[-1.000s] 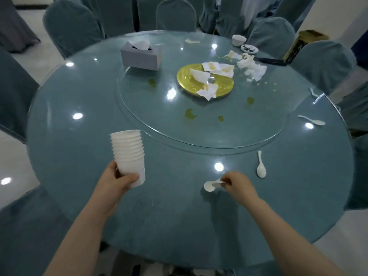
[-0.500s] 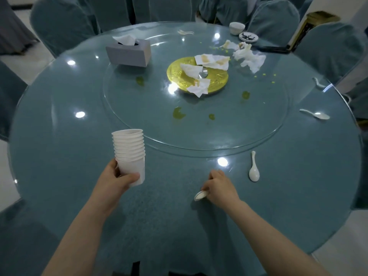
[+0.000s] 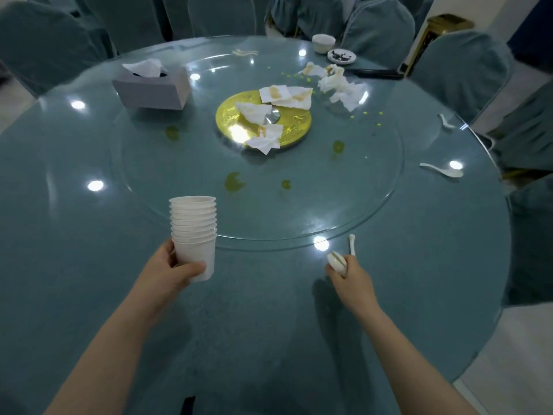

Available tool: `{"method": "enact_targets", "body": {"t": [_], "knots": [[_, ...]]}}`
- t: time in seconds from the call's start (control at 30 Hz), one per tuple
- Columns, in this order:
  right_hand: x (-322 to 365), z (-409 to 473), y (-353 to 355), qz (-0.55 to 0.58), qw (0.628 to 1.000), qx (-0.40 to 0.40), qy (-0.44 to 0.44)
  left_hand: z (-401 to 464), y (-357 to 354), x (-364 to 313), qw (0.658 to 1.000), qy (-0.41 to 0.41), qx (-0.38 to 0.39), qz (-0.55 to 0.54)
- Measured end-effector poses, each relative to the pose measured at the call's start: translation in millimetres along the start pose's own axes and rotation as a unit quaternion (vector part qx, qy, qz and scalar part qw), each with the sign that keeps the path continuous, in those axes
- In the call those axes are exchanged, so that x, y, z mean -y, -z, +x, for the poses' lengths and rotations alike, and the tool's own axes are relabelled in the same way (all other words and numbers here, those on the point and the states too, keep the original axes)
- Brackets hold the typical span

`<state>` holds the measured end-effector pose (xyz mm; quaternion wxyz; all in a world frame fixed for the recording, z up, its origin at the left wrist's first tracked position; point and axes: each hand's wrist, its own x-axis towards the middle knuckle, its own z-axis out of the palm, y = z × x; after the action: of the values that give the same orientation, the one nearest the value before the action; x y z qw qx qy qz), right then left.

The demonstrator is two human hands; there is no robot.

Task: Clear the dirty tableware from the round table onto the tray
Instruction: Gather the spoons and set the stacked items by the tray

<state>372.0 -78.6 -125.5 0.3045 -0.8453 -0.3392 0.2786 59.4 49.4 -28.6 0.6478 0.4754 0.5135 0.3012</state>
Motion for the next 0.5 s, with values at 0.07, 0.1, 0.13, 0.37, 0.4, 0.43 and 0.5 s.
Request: {"method": "enact_targets", "body": {"t": [0.07, 0.1, 0.13, 0.37, 0.4, 0.43, 0.5], "knots": [[-7, 8, 13, -0.099, 0.995, -0.005, 0.024, 4, -6, -2, 1.0, -0.003, 0.005, 0.004], [-10, 12, 21, -0.139, 0.989, -0.012, 0.042, 6, -9, -3, 1.0, -0.003, 0.009, 0.007], [-12, 17, 30, -0.168, 0.984, -0.018, 0.055, 8, -12, -4, 1.0, -0.003, 0.013, 0.01], [-36, 44, 68, -0.323, 0.94, 0.074, 0.082, 14, -16, 1, 1.0, 0.008, 0.012, 0.016], [-37, 45, 68, -0.34, 0.93, 0.101, 0.093, 15, -16, 2, 1.0, 0.009, 0.011, 0.013], [-37, 45, 67, -0.355, 0.921, 0.121, 0.103, 15, -15, 2, 1.0, 0.009, 0.01, 0.011], [-38, 46, 63, -0.375, 0.91, 0.131, 0.119, 15, -15, 3, 1.0, 0.008, 0.013, 0.01]]}}
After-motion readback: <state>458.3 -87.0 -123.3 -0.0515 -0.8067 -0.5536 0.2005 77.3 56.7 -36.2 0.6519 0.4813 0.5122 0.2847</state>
